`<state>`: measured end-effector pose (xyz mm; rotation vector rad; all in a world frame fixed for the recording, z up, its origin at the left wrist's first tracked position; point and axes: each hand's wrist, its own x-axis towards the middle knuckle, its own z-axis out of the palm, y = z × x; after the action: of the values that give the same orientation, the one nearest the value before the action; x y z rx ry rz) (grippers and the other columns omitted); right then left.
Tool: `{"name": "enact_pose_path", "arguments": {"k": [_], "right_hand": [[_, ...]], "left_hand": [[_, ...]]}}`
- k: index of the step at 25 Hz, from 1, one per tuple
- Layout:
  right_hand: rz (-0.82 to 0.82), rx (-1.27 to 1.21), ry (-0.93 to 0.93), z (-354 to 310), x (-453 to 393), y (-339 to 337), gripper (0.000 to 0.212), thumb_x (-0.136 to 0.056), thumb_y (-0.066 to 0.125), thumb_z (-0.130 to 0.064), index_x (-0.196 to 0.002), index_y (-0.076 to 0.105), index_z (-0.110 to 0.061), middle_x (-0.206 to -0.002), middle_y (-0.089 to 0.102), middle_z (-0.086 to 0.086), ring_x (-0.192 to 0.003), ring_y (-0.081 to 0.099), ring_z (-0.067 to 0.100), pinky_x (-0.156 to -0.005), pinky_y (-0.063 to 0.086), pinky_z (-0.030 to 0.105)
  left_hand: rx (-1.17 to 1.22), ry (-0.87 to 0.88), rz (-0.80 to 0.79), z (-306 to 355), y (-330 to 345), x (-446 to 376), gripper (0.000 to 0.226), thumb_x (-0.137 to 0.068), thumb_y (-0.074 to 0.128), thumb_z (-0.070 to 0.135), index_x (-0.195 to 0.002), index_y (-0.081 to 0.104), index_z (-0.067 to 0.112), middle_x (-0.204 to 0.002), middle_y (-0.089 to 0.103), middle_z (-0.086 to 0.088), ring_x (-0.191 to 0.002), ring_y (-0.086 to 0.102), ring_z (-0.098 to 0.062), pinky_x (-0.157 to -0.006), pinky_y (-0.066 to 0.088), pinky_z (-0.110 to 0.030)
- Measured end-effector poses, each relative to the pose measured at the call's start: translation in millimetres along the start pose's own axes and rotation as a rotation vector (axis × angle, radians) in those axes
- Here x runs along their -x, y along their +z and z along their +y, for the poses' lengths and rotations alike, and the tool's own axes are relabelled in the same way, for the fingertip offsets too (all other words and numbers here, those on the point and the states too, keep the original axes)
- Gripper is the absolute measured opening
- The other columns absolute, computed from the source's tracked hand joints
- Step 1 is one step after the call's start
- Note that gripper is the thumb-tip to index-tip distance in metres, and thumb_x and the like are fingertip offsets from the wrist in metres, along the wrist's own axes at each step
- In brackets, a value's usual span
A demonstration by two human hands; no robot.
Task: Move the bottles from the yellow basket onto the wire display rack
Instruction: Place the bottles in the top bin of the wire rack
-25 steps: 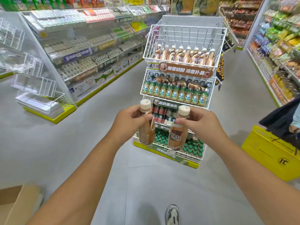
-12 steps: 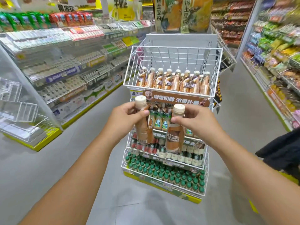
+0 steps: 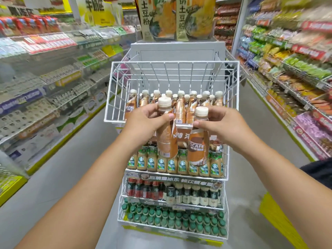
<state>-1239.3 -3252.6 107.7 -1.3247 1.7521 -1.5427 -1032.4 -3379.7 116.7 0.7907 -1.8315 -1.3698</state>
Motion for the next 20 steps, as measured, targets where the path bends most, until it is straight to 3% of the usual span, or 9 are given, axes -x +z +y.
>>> {"name": "enact_pose_path", "arguments": {"k": [1, 4, 7, 12, 16, 20], "right_hand": [[0.025, 0.007, -0.002, 0.2, -16.3, -2.1, 0.025, -0.078, 0.088, -0.013, -0.100, 0.079, -0.019, -0.095, 0.080, 0.005, -0.087, 0.076, 0.016, -0.068, 0.059, 0.027], [0.117, 0.064, 0.016, -1.6, -58.3, -9.9, 0.023, -0.074, 0.091, -0.029, -0.092, 0.081, -0.018, -0.094, 0.079, 0.010, -0.082, 0.071, 0.014, -0.080, 0.062, 0.041], [0.158, 0.113, 0.047, -0.8, -90.1, -22.7, 0.007, -0.082, 0.086, -0.023, -0.083, 0.079, -0.020, -0.078, 0.079, -0.005, -0.068, 0.069, 0.002, -0.064, 0.051, 0.017], [0.242, 0.195, 0.128, 5.7, -133.6, -45.2, 0.020, -0.087, 0.080, -0.027, -0.094, 0.078, -0.008, -0.086, 0.079, 0.005, -0.066, 0.067, 0.006, -0.066, 0.050, 0.024], [0.288, 0.239, 0.219, 21.4, -157.5, -57.1, 0.029, -0.087, 0.081, -0.029, -0.099, 0.075, -0.003, -0.093, 0.078, 0.014, -0.060, 0.064, 0.006, -0.053, 0.046, 0.015], [0.291, 0.317, 0.324, 41.3, -176.2, -53.6, 0.017, -0.092, 0.076, -0.027, -0.082, 0.067, -0.018, -0.080, 0.072, 0.001, -0.061, 0.061, 0.009, -0.053, 0.043, 0.023]], "left_hand": [[0.004, 0.013, -0.026, -0.8, 1.5, -21.8, 0.029, -0.084, 0.081, 0.020, -0.112, 0.074, 0.022, -0.106, 0.078, 0.010, -0.102, 0.073, -0.008, -0.094, 0.056, -0.034], [0.009, 0.024, -0.104, -4.3, 12.3, -78.8, 0.025, -0.084, 0.081, 0.023, -0.108, 0.075, 0.026, -0.104, 0.078, 0.013, -0.100, 0.073, -0.005, -0.094, 0.056, -0.034], [-0.025, 0.011, -0.135, -10.7, 28.3, -122.1, 0.022, -0.082, 0.083, 0.031, -0.103, 0.076, 0.029, -0.100, 0.078, 0.016, -0.096, 0.074, -0.004, -0.092, 0.058, -0.035], [-0.044, -0.021, -0.163, -16.1, 55.9, -170.6, 0.021, -0.081, 0.083, 0.038, -0.097, 0.077, 0.025, -0.095, 0.079, 0.009, -0.092, 0.075, -0.014, -0.087, 0.062, -0.043], [-0.070, -0.054, -0.160, -22.0, 80.1, -198.7, 0.021, -0.081, 0.083, 0.040, -0.094, 0.075, 0.026, -0.093, 0.079, 0.010, -0.089, 0.075, -0.012, -0.086, 0.061, -0.038], [-0.080, -0.092, -0.173, -34.7, 102.2, -220.2, 0.043, -0.073, 0.086, 0.048, -0.106, 0.076, 0.021, -0.091, 0.078, 0.007, -0.077, 0.071, -0.014, -0.064, 0.052, -0.028]]}}
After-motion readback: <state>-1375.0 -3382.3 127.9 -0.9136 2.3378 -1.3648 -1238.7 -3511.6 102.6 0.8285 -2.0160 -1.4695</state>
